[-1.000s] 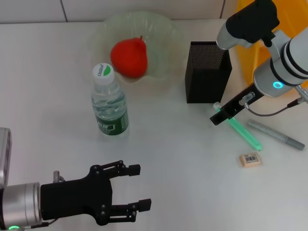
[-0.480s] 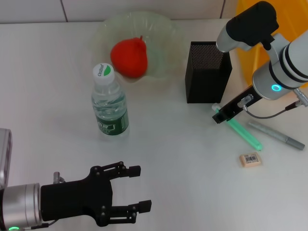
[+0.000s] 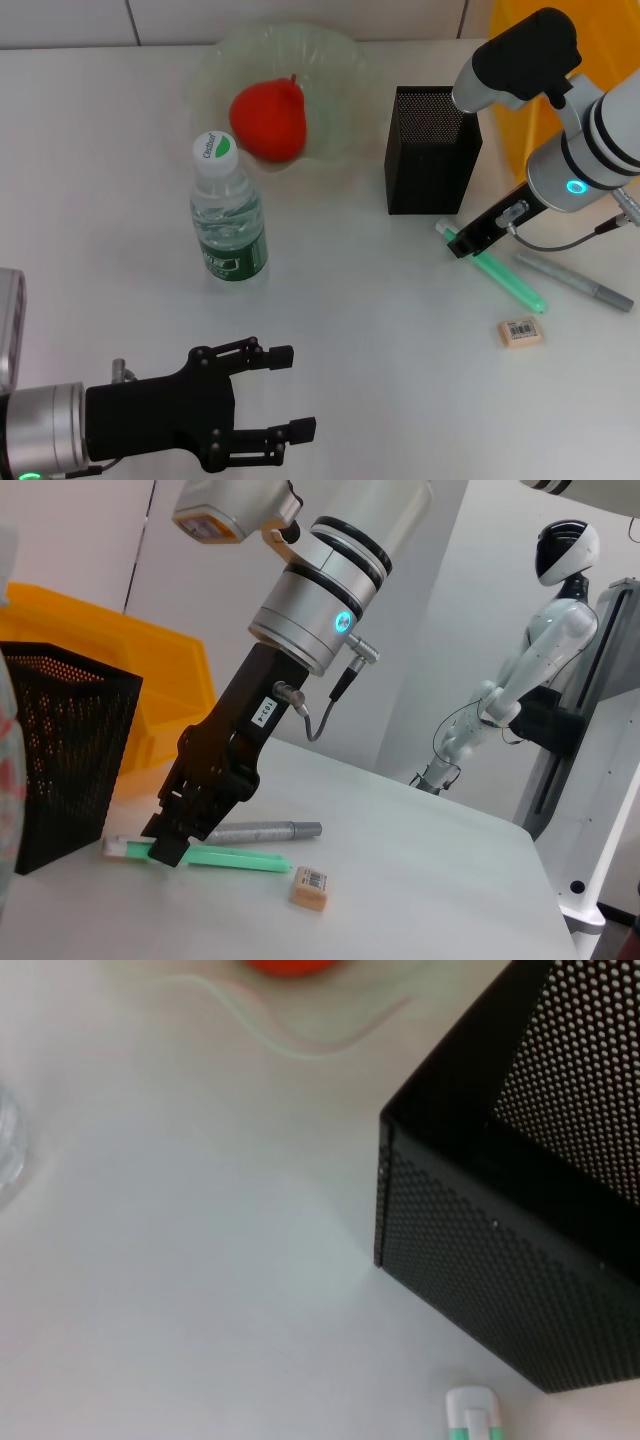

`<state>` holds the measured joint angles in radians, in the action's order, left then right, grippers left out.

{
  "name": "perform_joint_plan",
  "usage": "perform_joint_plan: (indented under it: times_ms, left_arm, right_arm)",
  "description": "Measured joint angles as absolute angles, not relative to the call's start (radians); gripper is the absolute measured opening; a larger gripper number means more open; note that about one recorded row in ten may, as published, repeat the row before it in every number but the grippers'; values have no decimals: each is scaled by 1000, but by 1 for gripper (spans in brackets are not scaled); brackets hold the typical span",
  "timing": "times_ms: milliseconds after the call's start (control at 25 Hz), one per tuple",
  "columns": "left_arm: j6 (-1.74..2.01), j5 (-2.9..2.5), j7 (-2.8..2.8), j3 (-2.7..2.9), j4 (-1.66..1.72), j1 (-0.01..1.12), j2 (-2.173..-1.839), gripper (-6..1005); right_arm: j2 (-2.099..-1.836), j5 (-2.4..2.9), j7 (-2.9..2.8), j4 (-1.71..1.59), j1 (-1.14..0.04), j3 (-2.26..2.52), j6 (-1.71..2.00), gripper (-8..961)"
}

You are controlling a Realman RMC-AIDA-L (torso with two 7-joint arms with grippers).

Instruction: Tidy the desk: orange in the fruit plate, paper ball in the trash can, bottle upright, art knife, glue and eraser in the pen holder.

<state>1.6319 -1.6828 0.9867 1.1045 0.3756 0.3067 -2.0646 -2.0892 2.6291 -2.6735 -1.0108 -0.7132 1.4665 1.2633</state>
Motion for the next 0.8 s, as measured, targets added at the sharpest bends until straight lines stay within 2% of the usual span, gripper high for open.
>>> perform_joint_plan:
  times_ms: [80,320,560,800]
  left_arm:
    - [1632,-1683,987,1104,370,307,-2065,829]
    - [1633,-1683,987,1104,363,307,-2065,829]
    - [1634,-1683,988,1104,362,305,-2065,829]
    - [1644,-1683,988,1104,361,301,-2066,829]
  right_arm:
    - [-2089,2629,-2673,-1011,-713,1466,1265,259]
    - [-2089,2629,-2669,-1010,-712,1466,1273,246]
    - [-2088,2625,-2666,-1067,-686,1466,1308,191]
    - [-2082,2499,-2596,-1223,-600,1425,1380,174]
